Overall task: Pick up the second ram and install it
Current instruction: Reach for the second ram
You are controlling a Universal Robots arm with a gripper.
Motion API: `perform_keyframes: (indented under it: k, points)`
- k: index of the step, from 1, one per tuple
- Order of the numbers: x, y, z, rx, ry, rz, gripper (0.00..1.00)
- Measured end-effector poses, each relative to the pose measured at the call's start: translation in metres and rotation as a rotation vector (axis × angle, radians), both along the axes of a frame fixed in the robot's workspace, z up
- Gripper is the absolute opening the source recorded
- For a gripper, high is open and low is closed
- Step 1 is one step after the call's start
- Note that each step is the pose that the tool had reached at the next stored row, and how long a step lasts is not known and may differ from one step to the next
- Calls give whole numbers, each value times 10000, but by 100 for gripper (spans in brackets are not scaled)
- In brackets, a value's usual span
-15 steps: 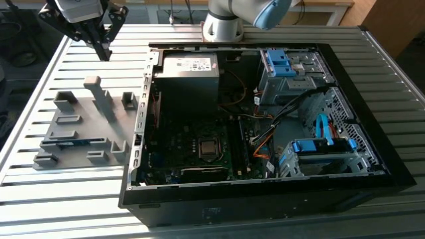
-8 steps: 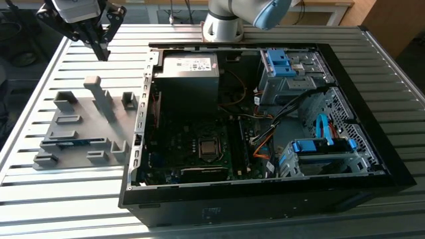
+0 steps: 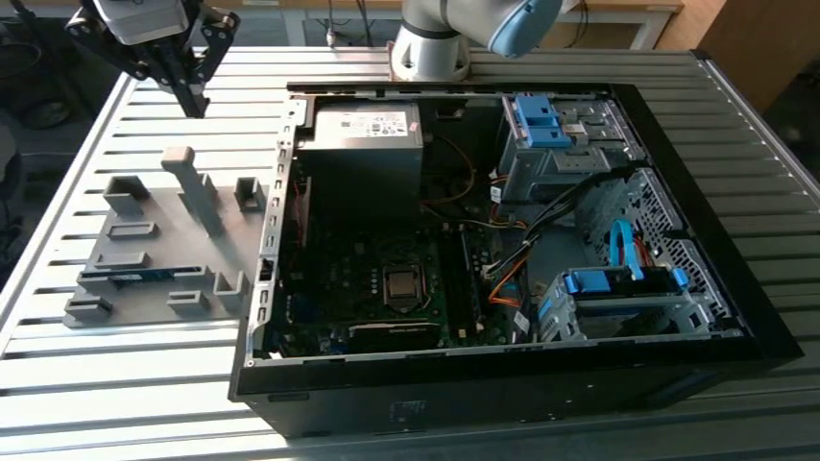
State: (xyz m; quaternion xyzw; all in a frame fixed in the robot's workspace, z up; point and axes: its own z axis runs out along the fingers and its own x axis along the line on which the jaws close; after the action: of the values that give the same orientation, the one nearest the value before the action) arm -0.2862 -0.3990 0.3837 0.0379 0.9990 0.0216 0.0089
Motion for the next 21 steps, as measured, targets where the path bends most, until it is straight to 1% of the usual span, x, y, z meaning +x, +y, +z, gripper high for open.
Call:
perform_keyframes:
  k: [19,20,21]
  points:
    - [-93,0,-6,0,6,0,11]
    - [-137,0,-9,-1,9,0,11]
    - [-141,0,-9,0,9,0,11]
